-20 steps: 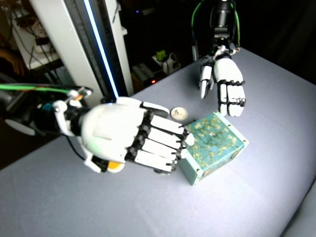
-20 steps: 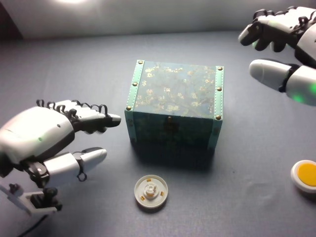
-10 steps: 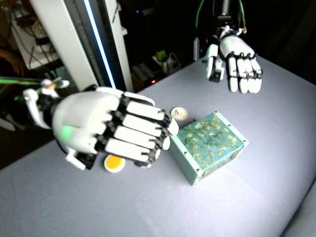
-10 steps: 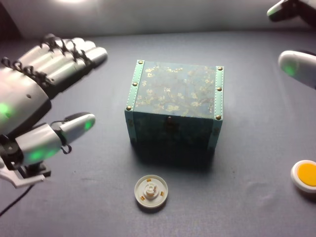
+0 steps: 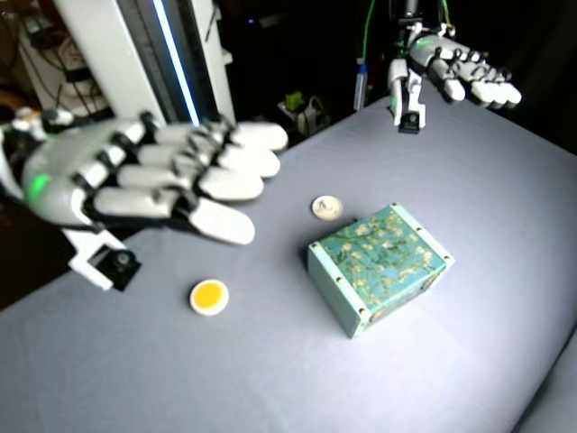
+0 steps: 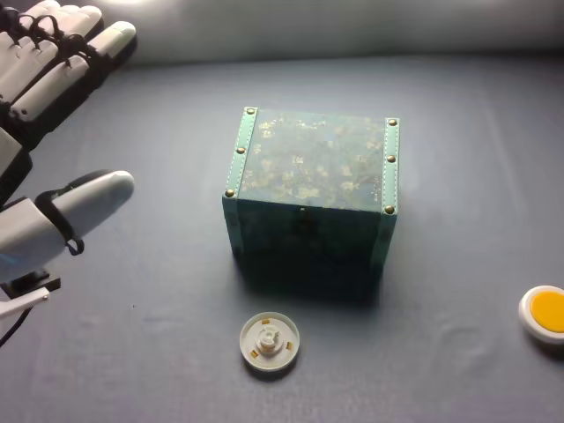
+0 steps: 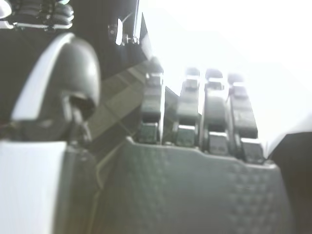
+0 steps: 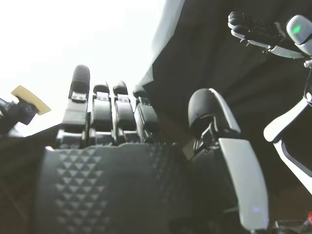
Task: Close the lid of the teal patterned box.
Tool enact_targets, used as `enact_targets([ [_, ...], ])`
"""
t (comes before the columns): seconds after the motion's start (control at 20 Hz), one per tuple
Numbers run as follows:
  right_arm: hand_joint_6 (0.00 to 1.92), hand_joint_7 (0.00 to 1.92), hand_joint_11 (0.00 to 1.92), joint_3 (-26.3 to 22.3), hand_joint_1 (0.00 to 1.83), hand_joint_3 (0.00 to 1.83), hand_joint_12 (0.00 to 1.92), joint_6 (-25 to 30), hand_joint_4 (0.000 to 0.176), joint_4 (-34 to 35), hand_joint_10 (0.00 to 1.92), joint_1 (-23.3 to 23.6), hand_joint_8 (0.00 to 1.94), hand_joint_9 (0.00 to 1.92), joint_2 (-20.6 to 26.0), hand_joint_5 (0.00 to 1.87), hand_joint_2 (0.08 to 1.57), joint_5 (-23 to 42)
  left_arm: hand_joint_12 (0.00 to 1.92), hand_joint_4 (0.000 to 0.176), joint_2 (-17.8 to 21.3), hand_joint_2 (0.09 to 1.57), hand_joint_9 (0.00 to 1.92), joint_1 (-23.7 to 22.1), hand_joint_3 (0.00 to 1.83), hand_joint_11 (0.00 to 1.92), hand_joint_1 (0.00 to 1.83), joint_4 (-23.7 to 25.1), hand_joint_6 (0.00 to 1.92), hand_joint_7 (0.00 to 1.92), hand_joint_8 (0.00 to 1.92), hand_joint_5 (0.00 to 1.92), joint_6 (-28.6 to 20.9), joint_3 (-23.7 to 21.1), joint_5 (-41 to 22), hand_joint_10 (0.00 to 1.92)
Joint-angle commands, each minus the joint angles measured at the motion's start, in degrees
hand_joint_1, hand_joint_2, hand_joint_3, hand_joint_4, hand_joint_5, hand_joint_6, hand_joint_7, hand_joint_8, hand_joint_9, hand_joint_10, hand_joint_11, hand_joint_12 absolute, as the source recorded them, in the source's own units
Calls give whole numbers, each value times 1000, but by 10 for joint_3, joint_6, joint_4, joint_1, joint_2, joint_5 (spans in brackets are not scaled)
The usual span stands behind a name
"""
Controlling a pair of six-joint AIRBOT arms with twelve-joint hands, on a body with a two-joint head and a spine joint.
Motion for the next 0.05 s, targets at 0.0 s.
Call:
enact_targets([
  [0.0, 0, 0, 0, -3, 256, 0, 0, 1, 17, 4, 0, -1, 0, 0, 7, 0, 1353, 104, 0, 71, 9, 1416, 0, 0, 1, 0, 160, -7, 0, 0, 0, 0, 3, -2, -98, 0],
])
